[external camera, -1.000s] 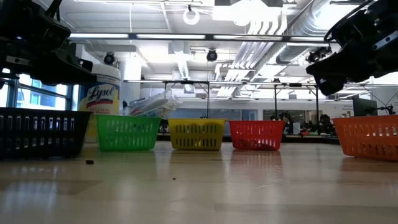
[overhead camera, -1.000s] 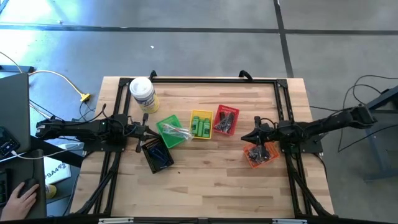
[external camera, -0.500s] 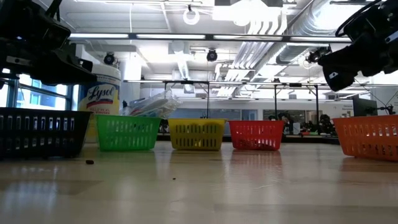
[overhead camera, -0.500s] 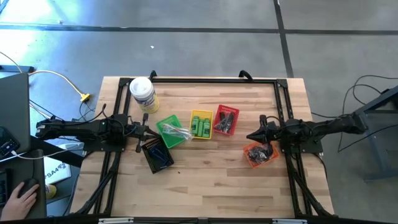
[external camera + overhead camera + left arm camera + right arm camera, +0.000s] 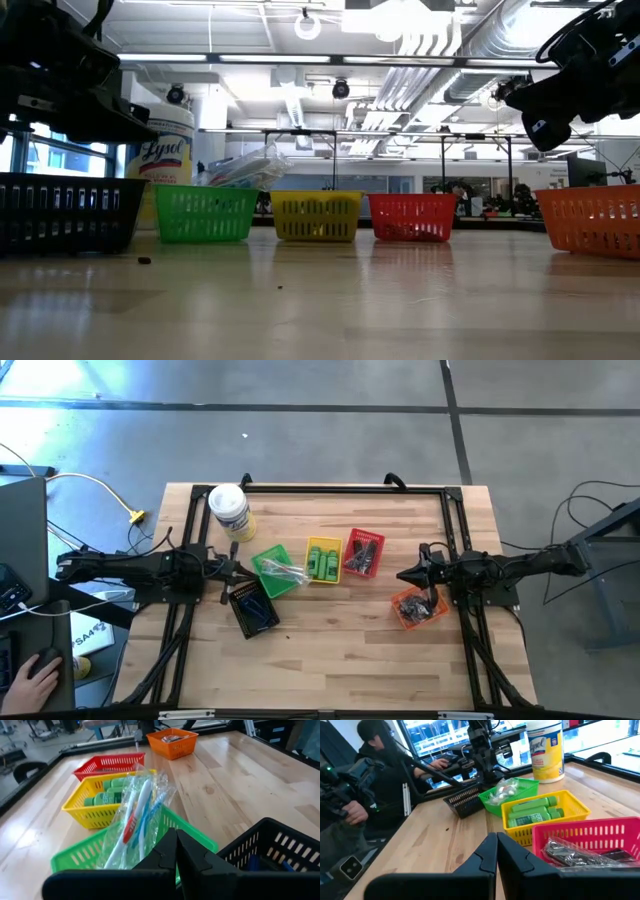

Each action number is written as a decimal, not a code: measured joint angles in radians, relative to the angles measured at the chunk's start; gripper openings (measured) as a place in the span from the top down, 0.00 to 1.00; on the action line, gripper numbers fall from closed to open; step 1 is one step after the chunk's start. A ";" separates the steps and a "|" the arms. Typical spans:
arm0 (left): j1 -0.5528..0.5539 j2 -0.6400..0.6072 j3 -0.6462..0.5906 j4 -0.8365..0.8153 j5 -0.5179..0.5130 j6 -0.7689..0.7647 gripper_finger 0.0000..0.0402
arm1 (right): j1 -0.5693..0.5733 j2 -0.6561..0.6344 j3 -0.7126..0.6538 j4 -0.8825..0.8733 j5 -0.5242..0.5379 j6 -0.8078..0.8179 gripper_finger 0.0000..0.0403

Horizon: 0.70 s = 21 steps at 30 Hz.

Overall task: Pick & Place Travel size toiletries
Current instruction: Return to Home Position

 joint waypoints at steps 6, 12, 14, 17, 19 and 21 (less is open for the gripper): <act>0.000 0.007 0.000 -0.002 -0.019 -0.035 1.00 | 0.000 0.000 0.000 0.000 0.004 -0.010 1.00; 0.000 0.007 0.000 -0.007 -0.079 -0.042 1.00 | 0.000 0.000 0.000 0.000 0.003 -0.031 1.00; 0.000 0.007 0.000 -0.006 -0.079 -0.042 1.00 | 0.000 0.000 0.000 0.000 0.004 -0.031 1.00; 0.000 0.007 0.000 -0.006 -0.080 -0.037 1.00 | 0.000 0.000 0.000 0.000 0.003 -0.031 1.00; 0.000 0.007 0.000 -0.006 -0.082 -0.037 1.00 | 0.000 0.000 0.000 0.000 0.003 -0.031 1.00; 0.000 0.007 0.000 -0.005 -0.082 -0.037 1.00 | 0.000 0.000 0.000 0.000 0.003 -0.031 1.00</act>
